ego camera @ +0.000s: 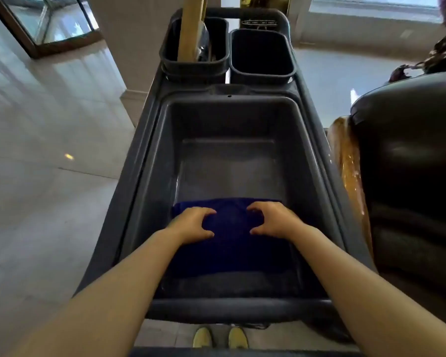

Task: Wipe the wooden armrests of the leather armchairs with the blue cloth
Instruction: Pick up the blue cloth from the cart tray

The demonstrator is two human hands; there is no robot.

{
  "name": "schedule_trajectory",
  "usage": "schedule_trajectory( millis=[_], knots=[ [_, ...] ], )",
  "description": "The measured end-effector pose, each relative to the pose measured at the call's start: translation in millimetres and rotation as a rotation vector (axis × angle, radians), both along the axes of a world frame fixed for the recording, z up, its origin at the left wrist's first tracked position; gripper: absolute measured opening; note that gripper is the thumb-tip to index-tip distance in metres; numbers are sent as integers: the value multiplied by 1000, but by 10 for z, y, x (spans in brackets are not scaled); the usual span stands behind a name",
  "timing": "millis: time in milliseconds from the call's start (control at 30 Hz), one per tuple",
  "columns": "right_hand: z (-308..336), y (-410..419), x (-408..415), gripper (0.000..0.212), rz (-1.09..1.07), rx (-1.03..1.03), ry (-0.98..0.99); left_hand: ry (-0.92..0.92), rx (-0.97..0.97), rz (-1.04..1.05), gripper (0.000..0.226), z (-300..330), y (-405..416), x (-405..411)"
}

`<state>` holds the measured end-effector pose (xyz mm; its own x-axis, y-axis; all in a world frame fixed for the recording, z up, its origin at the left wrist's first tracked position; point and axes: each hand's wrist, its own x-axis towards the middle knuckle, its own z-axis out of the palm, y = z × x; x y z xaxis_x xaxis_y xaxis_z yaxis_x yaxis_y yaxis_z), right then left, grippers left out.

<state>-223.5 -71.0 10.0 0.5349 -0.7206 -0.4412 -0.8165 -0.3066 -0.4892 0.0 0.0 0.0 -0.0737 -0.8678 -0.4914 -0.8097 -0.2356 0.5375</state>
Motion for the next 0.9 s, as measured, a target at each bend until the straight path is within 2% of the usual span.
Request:
schedule_trajectory(
  millis=[167,367,467,533,667,767,900],
  knots=[
    [-220,35,-23,61,3,-104,78,-62,-14,84,67,-229,29,-37],
    [-375,105,-59,42,-9,-276,85,-135,-189,222,48,-347,95,-132],
    [-388,137,-23,29,-24,-276,69,-194,-251,235,39,-343,151,-183],
    [-370,113,-21,25,-110,-184,22,-204,-259,245,31,-314,174,-190],
    [-200,12,-110,22,-279,-8,-91,-35,-98,297,20,-116,81,-7],
    [27,-26,-142,22,-277,-15,-120,72,-22,307,16,151,17,184],
    [408,-58,-143,16,-268,-96,-186,131,-72,286,14,520,1,282]
  ],
)
